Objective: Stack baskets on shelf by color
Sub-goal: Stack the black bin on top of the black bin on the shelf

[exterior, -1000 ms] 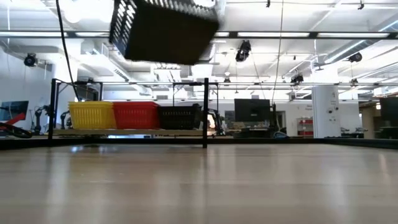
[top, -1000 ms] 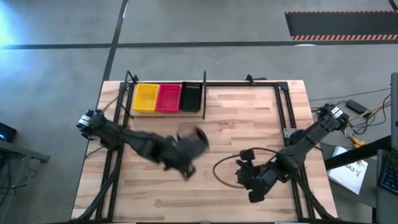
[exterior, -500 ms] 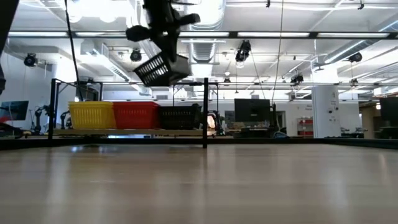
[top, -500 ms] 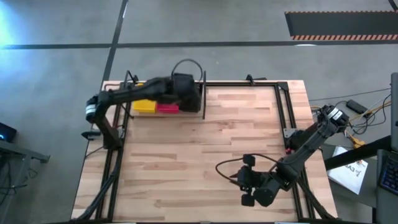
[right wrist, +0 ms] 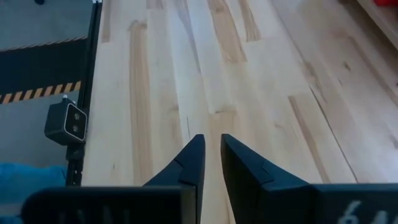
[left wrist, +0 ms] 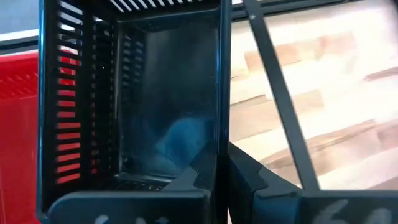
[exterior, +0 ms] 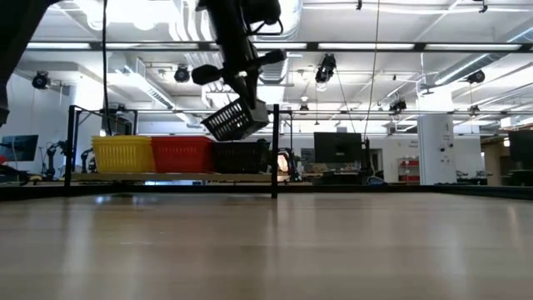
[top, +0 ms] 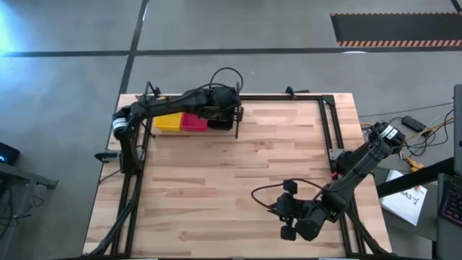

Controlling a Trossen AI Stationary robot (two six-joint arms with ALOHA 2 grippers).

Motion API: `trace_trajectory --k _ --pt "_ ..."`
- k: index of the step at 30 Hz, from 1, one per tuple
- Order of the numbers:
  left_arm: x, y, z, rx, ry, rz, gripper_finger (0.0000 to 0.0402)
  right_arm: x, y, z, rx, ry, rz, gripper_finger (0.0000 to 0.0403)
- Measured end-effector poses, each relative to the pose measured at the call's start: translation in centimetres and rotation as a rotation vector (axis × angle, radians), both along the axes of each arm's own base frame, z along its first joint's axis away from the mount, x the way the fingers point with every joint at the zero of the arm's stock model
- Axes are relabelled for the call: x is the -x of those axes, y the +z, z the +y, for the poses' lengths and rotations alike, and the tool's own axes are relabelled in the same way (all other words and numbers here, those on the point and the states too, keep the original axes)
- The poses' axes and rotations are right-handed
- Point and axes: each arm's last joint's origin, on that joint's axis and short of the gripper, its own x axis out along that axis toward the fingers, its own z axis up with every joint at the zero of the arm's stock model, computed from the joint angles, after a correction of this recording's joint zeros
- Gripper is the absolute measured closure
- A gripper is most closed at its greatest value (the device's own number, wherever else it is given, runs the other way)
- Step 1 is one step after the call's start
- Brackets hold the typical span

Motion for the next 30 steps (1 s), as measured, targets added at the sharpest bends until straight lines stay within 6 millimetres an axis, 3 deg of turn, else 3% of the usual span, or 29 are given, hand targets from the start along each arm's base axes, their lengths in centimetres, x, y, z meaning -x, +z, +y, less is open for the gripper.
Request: trace_trajectory --k 12,17,26,30 --pt "-1.6 -2.9 0.4 0.089 0.02 0.027 0.0402 0.0 0.0 0.0 0.004 0.002 0.0 0.036" --pt "-1.6 -3.0 0.5 0.095 0.018 0.03 0.0399 0.0 0.0 0.0 0.004 0.002 0.0 0.036" --pt "-1.5 -2.7 0.5 0.109 0.011 0.018 0.0319 0.0 0.0 0.0 0.004 0.003 0.0 0.036" --pt "-1.0 -1.7 0.2 0.109 -0.062 0.01 0.0287 0.0 0.0 0.0 0.003 0.002 0.0 0.036"
